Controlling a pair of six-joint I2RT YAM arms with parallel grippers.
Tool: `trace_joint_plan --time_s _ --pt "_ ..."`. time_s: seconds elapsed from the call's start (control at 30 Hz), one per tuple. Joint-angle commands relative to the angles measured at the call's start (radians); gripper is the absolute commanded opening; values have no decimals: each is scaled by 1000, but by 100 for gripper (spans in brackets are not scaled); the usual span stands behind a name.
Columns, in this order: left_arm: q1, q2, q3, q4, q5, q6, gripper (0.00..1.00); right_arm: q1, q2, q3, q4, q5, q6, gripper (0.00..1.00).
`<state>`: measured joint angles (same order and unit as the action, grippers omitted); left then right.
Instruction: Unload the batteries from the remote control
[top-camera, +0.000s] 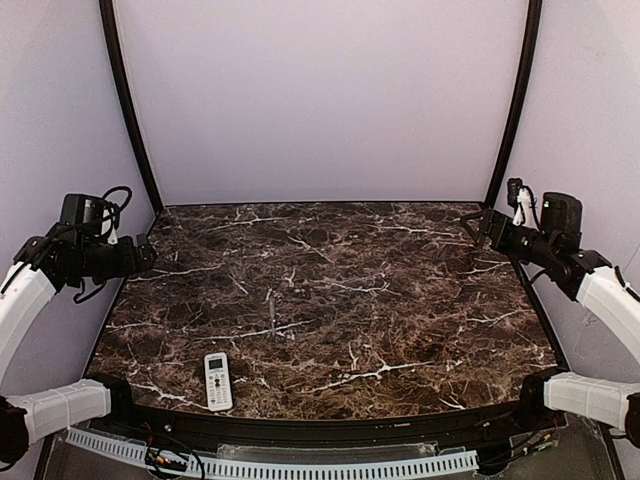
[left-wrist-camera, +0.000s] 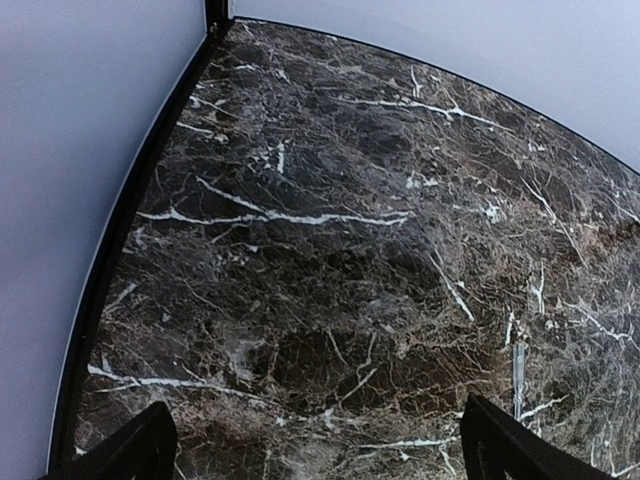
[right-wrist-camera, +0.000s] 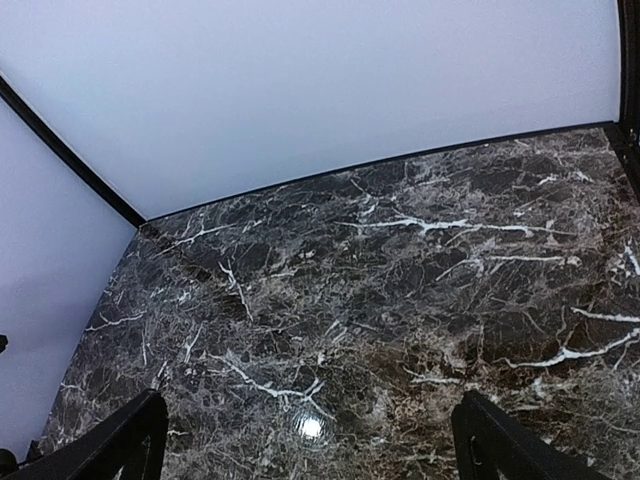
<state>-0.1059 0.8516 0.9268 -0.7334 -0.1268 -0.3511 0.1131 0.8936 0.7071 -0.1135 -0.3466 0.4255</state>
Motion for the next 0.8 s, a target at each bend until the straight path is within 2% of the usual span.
trace_joint_plan --time_s 0.0,0.13,0.3,0.47,0.77 --pt "-1 43 -4 -63 116 10 100 -3 38 50 -94 -27 22 98" --pt "-29 75 -13 -87 191 -15 100 -1 66 76 -144 -49 10 99" --pt "-137 110 -4 -160 140 -49 100 5 73 71 -167 -70 23 99" --pt "-200 136 -1 -219 84 -101 100 18 81 58 -161 -101 44 99" --pt "-319 132 -50 -308 118 -257 92 43 125 55 -187 -116 49 99"
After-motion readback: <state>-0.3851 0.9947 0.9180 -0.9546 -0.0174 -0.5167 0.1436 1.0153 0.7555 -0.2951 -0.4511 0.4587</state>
